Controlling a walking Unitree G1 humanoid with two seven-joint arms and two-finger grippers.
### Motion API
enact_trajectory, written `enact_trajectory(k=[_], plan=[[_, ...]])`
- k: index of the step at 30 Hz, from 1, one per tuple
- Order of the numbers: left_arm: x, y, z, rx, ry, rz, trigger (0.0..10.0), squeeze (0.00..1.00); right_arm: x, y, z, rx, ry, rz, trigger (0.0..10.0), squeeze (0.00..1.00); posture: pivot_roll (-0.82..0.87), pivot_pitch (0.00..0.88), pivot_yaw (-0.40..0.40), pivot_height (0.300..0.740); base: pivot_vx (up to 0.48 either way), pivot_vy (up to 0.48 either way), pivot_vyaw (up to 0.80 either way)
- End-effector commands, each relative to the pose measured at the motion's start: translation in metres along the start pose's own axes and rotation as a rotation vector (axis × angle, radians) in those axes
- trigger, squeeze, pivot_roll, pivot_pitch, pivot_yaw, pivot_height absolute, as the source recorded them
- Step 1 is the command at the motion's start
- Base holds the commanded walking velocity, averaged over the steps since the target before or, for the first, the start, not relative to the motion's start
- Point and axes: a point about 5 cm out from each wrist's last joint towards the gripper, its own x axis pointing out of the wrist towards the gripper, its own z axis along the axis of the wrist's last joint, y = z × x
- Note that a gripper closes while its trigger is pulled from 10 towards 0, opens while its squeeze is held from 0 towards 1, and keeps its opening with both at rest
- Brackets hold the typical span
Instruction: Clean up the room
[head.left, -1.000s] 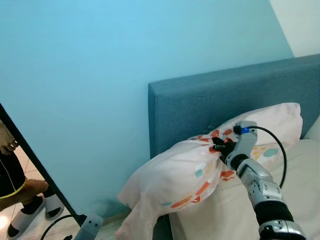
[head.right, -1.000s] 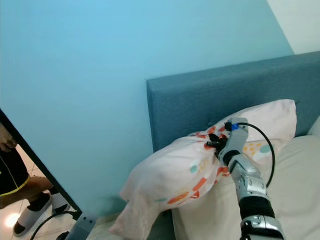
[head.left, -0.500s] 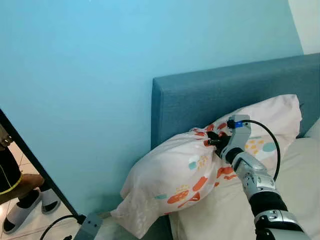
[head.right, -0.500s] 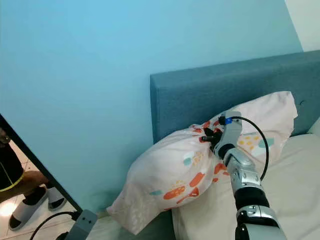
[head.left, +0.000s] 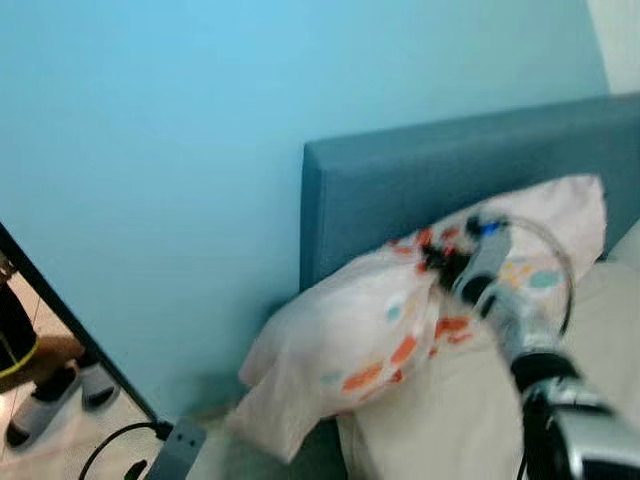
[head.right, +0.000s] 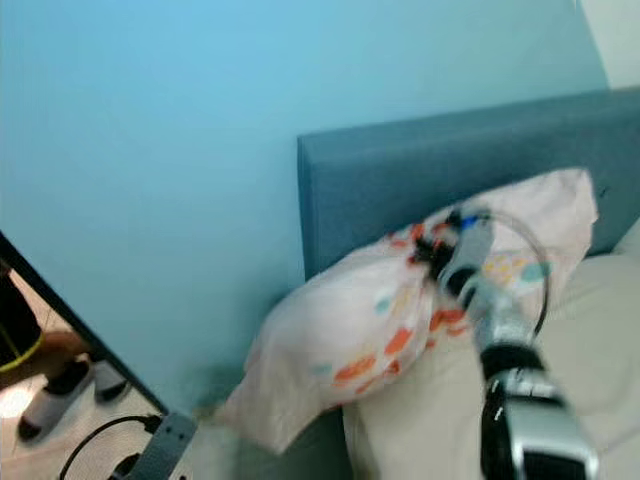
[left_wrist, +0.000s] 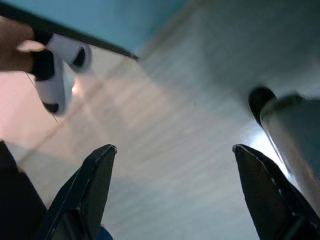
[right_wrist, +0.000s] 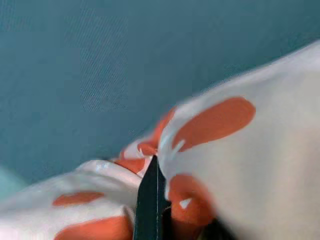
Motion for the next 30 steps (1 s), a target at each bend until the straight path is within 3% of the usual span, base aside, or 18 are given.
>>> enact_trajectory(k=[1,4,6,7,9,14,22,24,28,29,30], plan=[[-0.003,0.004,-0.011,0.014,0.022,0.006,10.0,0.00,0.002,-0.005,0.038,-0.043,-0.163,-0.027,10.0,0.00,0.12,0.156,-0.054,0.740,0.000,0.000,0.00],[-0.006,0.008,-0.017,0.028,0.022,0.009,10.0,0.00,-0.001,-0.018,0.057,-0.076,-0.193,-0.095,10.0,0.00,0.14,0.191,-0.052,0.740,0.000,0.000,0.00],[-0.009,0.013,-0.024,0.048,0.019,0.013,10.0,0.00,-0.010,-0.037,0.073,-0.091,-0.226,-0.174,10.0,0.00,0.15,0.226,-0.035,0.740,0.000,0.000,0.00],[-0.009,0.013,-0.024,0.048,0.019,0.013,10.0,0.00,-0.010,-0.037,0.073,-0.091,-0.226,-0.174,10.0,0.00,0.15,0.226,-0.035,0.740,0.000,0.000,0.00],[-0.012,0.019,-0.031,0.090,0.010,0.009,10.0,0.00,-0.023,-0.056,0.080,-0.099,-0.238,-0.242,10.0,0.00,0.17,0.262,-0.019,0.740,0.000,0.000,0.00],[-0.018,0.027,-0.039,0.136,0.001,0.007,10.0,0.00,-0.035,-0.071,0.082,-0.106,-0.250,-0.289,10.0,0.00,0.20,0.296,0.002,0.740,0.000,0.000,0.00],[-0.022,0.038,-0.046,0.169,-0.002,0.010,10.0,0.00,-0.047,-0.084,0.097,-0.114,-0.324,-0.345,10.0,0.00,0.21,0.324,0.026,0.740,0.000,0.000,0.00],[-0.024,0.043,-0.048,0.185,-0.008,0.010,10.0,0.00,-0.053,-0.088,0.109,-0.085,-0.402,-0.339,10.0,0.00,0.21,0.325,0.032,0.740,0.000,0.000,0.00],[-0.024,0.043,-0.048,0.190,-0.009,0.007,10.0,0.00,-0.053,-0.086,0.108,-0.076,-0.412,-0.315,10.0,0.00,0.21,0.326,0.034,0.740,0.000,0.000,0.00],[-0.024,0.041,-0.049,0.194,-0.006,0.002,10.0,0.00,-0.050,-0.083,0.089,-0.057,-0.377,-0.280,10.0,0.00,0.20,0.323,0.031,0.740,0.000,0.000,0.00],[-0.024,0.041,-0.049,0.194,-0.006,0.002,10.0,0.00,-0.050,-0.083,0.089,-0.057,-0.377,-0.280,10.0,0.00,0.20,0.323,0.031,0.740,0.000,0.000,0.00]])
